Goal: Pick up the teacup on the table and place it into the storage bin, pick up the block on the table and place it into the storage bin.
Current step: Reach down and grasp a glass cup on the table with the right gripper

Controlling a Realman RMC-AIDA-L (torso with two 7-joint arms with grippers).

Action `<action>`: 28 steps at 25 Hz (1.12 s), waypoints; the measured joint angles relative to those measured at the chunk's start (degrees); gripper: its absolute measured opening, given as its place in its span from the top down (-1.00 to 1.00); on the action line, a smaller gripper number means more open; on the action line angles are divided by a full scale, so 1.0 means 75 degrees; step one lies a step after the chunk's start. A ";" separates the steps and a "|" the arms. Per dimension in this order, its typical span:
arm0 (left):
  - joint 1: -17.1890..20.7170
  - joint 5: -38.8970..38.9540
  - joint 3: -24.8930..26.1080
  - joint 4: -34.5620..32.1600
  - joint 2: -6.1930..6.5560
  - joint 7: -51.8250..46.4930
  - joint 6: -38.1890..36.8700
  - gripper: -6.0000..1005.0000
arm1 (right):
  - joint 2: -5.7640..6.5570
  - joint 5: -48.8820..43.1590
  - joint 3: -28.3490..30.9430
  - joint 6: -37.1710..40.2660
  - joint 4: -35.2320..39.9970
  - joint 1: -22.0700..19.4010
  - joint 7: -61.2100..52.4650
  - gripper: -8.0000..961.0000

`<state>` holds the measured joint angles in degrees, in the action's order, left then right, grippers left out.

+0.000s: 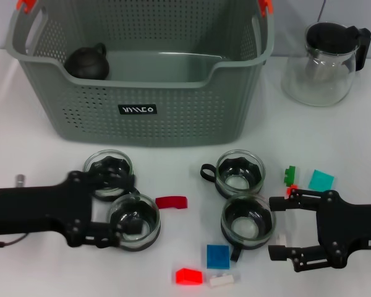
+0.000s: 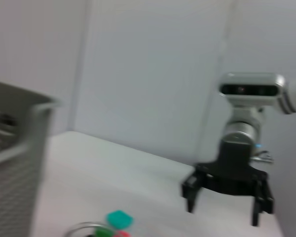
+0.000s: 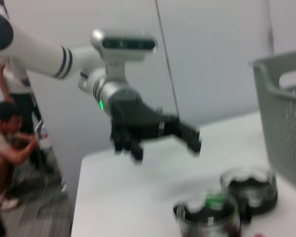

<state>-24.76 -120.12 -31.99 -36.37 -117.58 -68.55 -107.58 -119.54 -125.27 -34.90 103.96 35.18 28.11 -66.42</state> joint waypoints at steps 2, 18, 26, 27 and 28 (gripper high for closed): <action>0.0129 -0.0007 0.0284 -0.0072 0.0014 0.0015 0.0003 -0.74 | -0.0013 -0.0412 -0.0045 0.0035 0.0319 0.0180 -0.0404 -0.86; 0.0505 -0.0016 0.0813 -0.0072 -0.0055 0.0152 0.0174 -0.74 | -0.0081 -0.1557 -0.3020 0.0514 0.4439 0.1265 -0.4583 -0.67; 0.0588 -0.0013 0.0832 -0.0049 -0.0103 0.0152 0.0346 -0.74 | -0.0094 -0.1728 -0.4586 0.0556 0.5189 0.1798 -0.5750 -0.30; 0.0595 -0.0002 0.0833 -0.0031 -0.0110 0.0152 0.0389 -0.74 | -0.0097 -0.1739 -0.4626 0.0508 0.5169 0.1811 -0.5754 -0.22; 0.0595 0.0012 0.0833 -0.0017 -0.0113 0.0151 0.0417 -0.74 | -0.0103 -0.1742 -0.4688 0.0431 0.5137 0.1829 -0.5758 -0.14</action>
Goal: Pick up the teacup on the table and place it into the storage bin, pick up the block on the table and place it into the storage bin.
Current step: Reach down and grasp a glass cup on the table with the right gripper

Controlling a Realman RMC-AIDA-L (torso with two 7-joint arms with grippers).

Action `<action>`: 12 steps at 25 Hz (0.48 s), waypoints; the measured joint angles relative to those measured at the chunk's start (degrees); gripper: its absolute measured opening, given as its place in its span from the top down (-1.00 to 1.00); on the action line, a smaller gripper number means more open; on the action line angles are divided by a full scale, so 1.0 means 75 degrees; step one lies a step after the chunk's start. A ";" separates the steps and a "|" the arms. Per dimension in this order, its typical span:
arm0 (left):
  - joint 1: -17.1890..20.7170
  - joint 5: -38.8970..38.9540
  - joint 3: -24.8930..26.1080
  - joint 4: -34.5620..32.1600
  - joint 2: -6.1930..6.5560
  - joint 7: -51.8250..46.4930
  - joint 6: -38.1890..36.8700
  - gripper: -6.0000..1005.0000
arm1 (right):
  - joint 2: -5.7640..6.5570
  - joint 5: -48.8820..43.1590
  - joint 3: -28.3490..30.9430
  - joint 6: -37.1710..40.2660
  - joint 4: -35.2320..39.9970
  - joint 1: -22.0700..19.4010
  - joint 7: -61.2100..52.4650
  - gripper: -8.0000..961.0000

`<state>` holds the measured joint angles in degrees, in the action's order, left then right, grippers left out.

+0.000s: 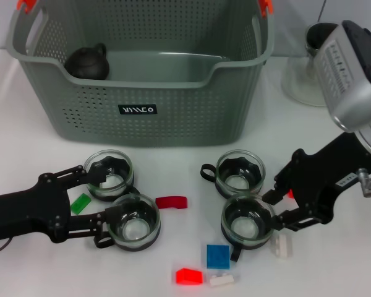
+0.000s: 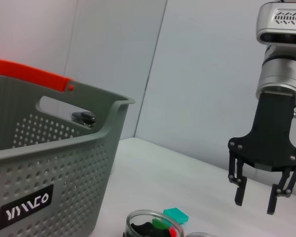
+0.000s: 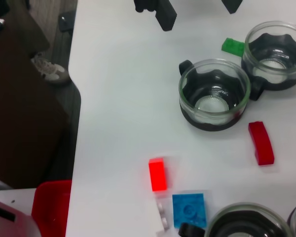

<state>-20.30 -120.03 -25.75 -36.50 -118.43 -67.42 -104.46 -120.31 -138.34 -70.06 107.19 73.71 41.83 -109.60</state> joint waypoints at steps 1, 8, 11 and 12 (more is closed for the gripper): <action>0.0001 0.0012 0.0000 0.0015 -0.0003 -0.0004 0.0022 -0.74 | -0.0001 0.0002 -0.0023 -0.0051 -0.0019 0.0002 -0.0001 -0.06; -0.0019 0.0019 0.0000 0.0041 -0.0006 -0.0031 0.0041 -0.74 | -0.0001 0.0011 -0.0125 -0.0180 -0.0046 -0.0023 -0.0079 0.11; -0.0024 0.0012 -0.0001 0.0048 -0.0006 -0.0029 0.0047 -0.74 | -0.0001 0.0007 -0.0166 -0.0166 -0.0045 -0.0027 -0.0097 0.11; -0.0022 0.0011 -0.0001 0.0049 -0.0006 -0.0022 0.0046 -0.74 | -0.0001 0.0008 -0.0178 -0.0161 -0.0045 -0.0029 -0.0097 0.11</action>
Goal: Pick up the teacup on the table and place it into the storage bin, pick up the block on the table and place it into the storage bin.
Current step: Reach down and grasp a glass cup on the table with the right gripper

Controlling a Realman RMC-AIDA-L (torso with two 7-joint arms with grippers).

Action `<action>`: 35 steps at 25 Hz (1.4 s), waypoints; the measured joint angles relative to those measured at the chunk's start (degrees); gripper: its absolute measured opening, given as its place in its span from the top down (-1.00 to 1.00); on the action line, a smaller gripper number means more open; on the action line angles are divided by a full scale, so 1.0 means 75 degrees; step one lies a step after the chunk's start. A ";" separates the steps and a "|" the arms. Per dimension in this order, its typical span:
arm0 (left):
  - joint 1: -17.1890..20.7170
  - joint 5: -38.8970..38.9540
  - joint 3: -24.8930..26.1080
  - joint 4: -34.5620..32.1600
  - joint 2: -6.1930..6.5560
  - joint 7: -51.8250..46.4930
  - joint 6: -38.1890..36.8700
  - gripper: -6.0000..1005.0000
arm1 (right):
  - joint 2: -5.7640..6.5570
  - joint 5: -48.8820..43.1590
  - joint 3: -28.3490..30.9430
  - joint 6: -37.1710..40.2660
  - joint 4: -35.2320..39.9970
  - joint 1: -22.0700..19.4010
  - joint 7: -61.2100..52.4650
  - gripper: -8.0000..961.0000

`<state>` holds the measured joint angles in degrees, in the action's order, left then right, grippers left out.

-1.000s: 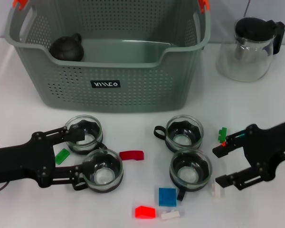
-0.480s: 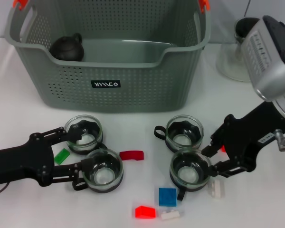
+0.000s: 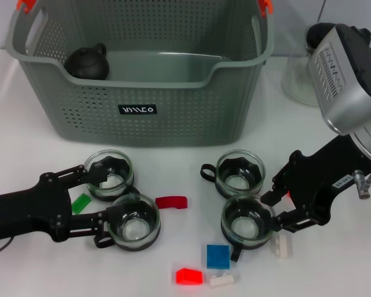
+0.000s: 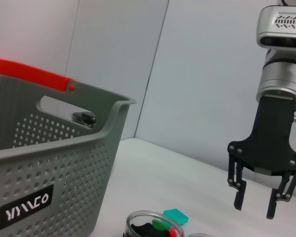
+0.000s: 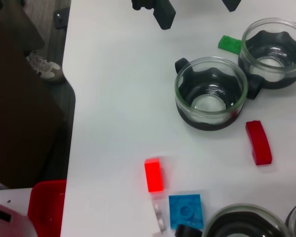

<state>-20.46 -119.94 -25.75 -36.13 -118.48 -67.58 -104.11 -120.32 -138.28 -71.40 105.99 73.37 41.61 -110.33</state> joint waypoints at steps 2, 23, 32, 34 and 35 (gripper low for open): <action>0.0011 -0.0004 0.0000 0.0001 0.0000 0.0016 0.0006 -0.74 | 0.0000 0.0000 -0.0097 0.0007 0.0001 -0.0005 0.0000 0.11; 0.0013 -0.0042 0.0171 -0.0012 0.0003 -0.0169 -0.0327 -0.74 | 0.0022 -0.0009 -0.0675 -0.0207 -0.0046 -0.0109 0.0169 0.11; -0.0034 -0.0279 0.0106 -0.0067 0.0019 -0.0173 -0.0515 -0.74 | 0.0006 -0.0045 -0.0702 -0.0215 -0.0042 -0.0192 0.0053 0.11; -0.0046 -0.0327 0.0102 -0.0081 0.0030 -0.0173 -0.0557 -0.74 | 0.0004 -0.0047 -0.0764 -0.0215 -0.0041 -0.0185 0.0012 0.11; -0.0052 -0.0341 0.0105 -0.0090 0.0037 -0.0172 -0.0570 -0.74 | 0.0002 -0.0047 -0.0819 -0.0227 -0.0042 -0.0177 0.0006 0.11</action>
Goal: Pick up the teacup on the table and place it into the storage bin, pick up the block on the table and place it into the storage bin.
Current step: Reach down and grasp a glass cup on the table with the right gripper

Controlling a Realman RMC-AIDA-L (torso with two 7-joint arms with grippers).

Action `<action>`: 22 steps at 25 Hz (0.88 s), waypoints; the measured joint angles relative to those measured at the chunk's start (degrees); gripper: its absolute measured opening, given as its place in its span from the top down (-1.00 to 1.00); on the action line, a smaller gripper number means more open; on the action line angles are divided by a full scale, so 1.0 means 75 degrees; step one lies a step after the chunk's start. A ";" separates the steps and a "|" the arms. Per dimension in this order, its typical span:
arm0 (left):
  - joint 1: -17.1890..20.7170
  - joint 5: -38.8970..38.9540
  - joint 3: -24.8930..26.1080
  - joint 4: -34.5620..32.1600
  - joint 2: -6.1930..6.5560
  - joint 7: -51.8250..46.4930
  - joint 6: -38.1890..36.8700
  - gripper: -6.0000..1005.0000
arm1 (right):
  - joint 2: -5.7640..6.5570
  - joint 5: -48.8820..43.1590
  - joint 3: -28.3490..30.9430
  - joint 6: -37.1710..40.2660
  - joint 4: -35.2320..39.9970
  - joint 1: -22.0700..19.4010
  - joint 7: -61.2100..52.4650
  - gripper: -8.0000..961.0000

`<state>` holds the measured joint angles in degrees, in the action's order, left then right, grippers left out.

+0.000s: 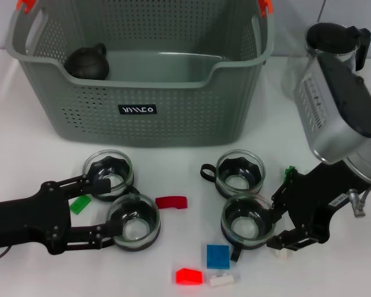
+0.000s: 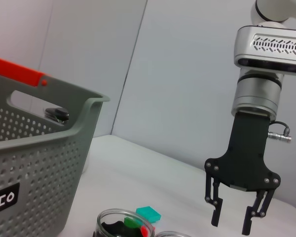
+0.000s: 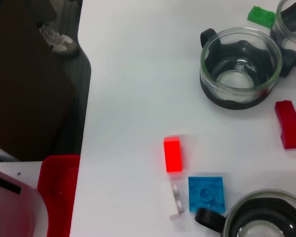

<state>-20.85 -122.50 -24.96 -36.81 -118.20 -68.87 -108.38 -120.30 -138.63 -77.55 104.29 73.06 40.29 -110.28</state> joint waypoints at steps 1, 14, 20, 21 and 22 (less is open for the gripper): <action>0.0000 -0.0003 0.0005 -0.0004 0.0003 0.0004 -0.0005 -0.74 | -0.0001 0.0000 -0.0117 -0.0044 0.0000 0.0000 -0.0003 0.11; 0.0016 -0.0004 0.0018 -0.0002 0.0006 0.0080 0.0015 -0.74 | -0.0003 -0.0035 -0.0722 -0.0406 -0.0004 -0.0007 -0.0298 0.11; 0.0046 -0.0003 0.0021 -0.0002 0.0002 0.0109 0.0053 -0.74 | -0.0009 -0.0189 -0.1107 -0.0835 -0.0099 -0.0018 -0.0314 0.11; 0.0049 -0.0003 0.0024 -0.0002 -0.0001 0.0111 0.0054 -0.74 | -0.0013 -0.0193 -0.1161 -0.0906 -0.0147 -0.0014 -0.0316 0.11; 0.0051 -0.0002 0.0028 -0.0002 -0.0006 0.0115 0.0055 -0.74 | -0.0014 -0.0195 -0.1206 -0.0973 -0.0184 -0.0007 -0.0317 0.11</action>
<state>-20.47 -122.52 -24.75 -36.82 -118.25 -68.01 -107.96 -120.41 -140.09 -86.59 96.99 71.68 40.23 -112.66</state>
